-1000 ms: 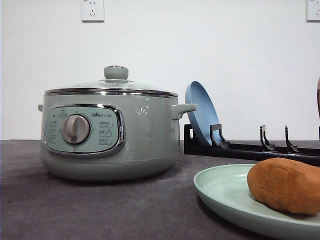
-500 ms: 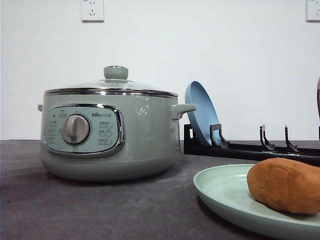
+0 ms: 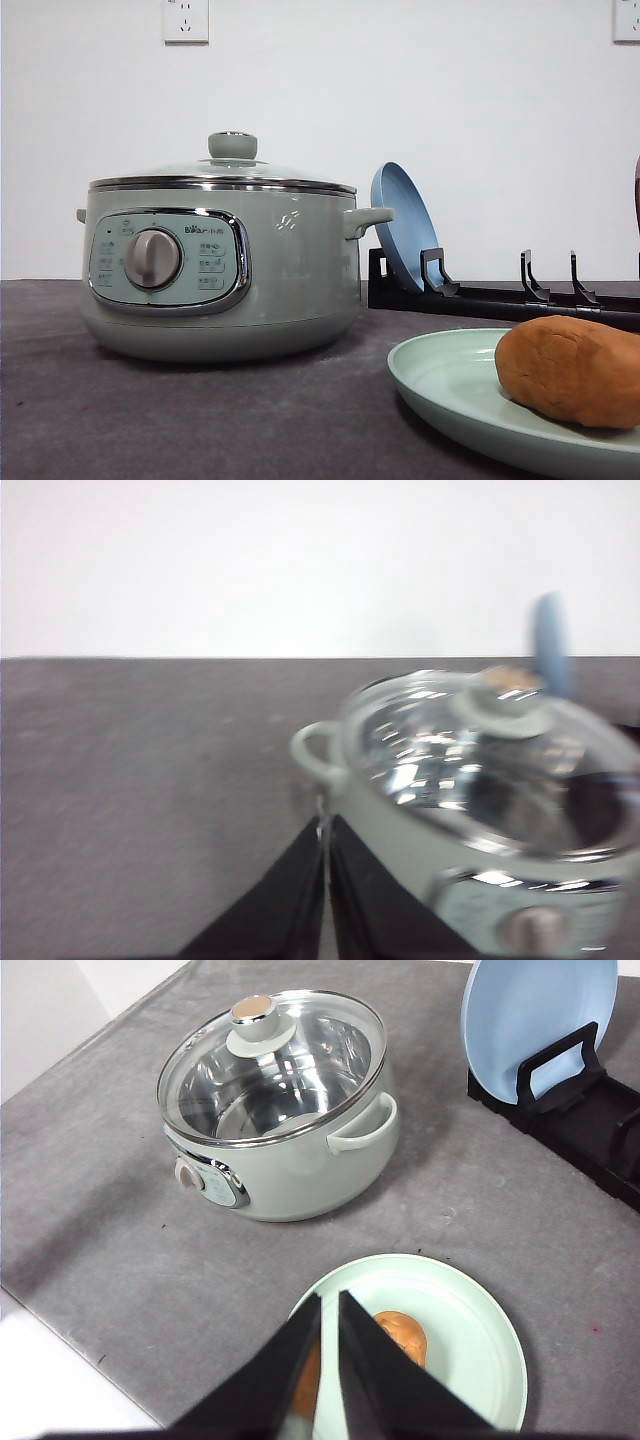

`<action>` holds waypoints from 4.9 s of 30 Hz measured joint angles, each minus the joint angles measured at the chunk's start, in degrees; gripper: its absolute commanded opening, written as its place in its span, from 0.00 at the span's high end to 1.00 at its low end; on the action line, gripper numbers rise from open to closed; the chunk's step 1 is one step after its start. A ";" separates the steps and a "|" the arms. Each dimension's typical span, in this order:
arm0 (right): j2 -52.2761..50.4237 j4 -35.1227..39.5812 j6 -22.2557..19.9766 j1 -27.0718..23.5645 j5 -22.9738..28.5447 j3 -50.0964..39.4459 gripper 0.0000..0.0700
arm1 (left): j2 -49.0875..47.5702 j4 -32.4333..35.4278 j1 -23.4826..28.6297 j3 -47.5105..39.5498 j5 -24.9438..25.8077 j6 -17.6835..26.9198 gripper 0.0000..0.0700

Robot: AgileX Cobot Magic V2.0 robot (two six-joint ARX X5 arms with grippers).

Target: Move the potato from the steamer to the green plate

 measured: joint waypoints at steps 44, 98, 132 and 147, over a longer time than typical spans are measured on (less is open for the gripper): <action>-0.04 0.01 0.00 0.00 0.00 0.00 0.97 | -7.78 17.25 0.86 -26.19 -9.90 1.64 1.00; -29.33 46.70 -13.22 -27.91 6.91 -57.72 0.98 | -7.78 17.25 0.86 -26.19 -9.88 1.88 1.00; -29.33 46.90 -12.11 -27.91 7.56 -57.70 0.98 | -7.78 17.25 0.86 -26.19 -9.88 2.01 1.00; -29.33 46.90 -12.10 -27.91 7.56 -57.70 0.98 | -7.78 17.25 0.86 -26.19 -9.88 2.01 1.00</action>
